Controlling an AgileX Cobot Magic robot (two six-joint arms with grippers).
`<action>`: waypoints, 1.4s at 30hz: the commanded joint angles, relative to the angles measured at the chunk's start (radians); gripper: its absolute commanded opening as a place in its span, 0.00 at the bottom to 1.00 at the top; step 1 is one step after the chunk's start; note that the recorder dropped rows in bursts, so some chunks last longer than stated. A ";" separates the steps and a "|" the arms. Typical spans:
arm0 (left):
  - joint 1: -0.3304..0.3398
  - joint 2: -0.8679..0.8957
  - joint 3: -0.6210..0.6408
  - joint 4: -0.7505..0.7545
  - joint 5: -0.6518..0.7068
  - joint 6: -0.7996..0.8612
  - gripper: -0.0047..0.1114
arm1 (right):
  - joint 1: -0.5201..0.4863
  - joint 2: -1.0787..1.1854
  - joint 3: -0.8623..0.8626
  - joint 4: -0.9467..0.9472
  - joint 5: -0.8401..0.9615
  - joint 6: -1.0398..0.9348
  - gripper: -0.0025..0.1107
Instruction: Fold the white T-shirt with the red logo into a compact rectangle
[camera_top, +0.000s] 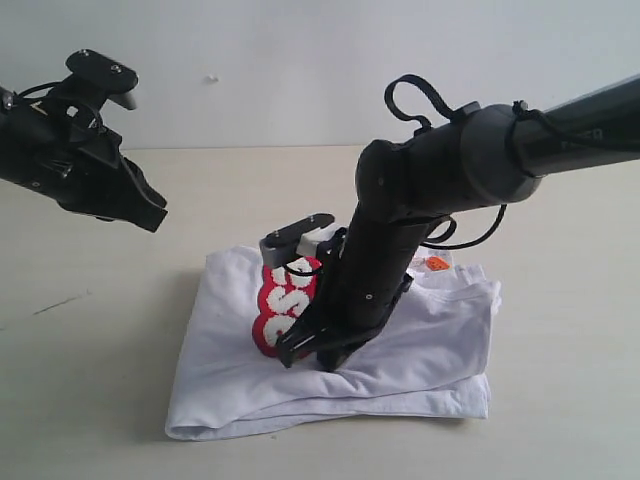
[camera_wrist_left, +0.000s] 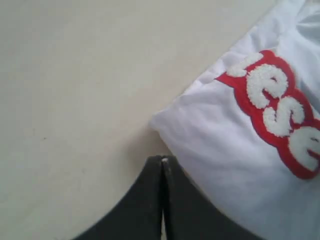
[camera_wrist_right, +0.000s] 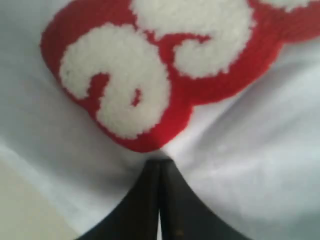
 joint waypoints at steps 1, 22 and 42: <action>-0.016 -0.004 0.001 -0.130 0.145 0.172 0.04 | -0.017 -0.043 -0.025 -0.222 -0.031 0.181 0.02; -0.314 0.245 0.005 0.051 0.276 0.203 0.04 | -0.177 -0.002 0.002 -0.499 -0.031 0.406 0.16; -0.302 0.304 0.005 0.266 0.176 0.035 0.04 | -0.177 -0.008 0.000 -1.009 -0.202 0.870 0.16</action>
